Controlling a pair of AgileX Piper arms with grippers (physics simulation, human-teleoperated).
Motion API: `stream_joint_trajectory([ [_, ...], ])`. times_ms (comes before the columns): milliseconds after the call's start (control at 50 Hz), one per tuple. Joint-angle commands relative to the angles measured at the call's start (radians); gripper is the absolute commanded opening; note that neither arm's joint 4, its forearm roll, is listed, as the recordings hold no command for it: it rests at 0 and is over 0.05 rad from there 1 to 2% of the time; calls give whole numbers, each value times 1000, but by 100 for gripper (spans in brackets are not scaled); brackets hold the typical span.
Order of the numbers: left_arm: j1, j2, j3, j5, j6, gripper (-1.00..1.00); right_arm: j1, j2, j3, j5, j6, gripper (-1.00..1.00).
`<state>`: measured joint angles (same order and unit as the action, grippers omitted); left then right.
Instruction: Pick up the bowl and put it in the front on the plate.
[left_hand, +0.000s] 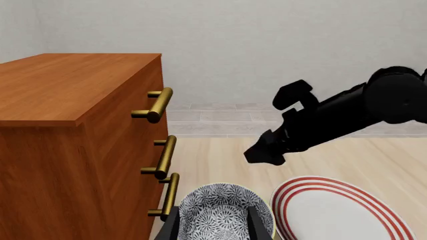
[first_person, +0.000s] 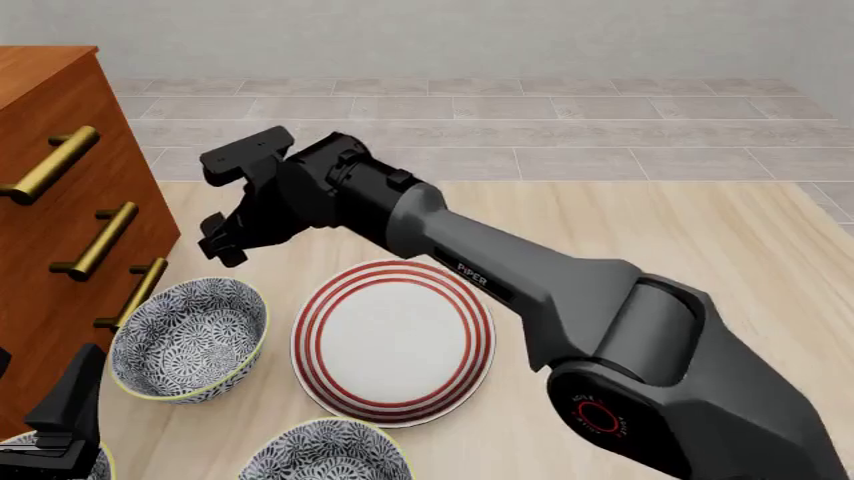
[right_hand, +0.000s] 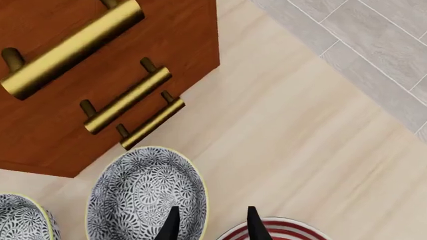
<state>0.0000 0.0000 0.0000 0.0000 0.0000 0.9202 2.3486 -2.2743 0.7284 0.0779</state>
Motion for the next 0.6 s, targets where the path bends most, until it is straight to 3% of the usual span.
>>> stream_joint_trajectory([
  [20,0,0,0,0,0,100,16,59,-52,32,3,100],
  [300,0,0,0,0,0,100,43,95,-58,34,6,100],
  [600,0,0,0,0,0,100,58,139,-138,70,-10,100],
])
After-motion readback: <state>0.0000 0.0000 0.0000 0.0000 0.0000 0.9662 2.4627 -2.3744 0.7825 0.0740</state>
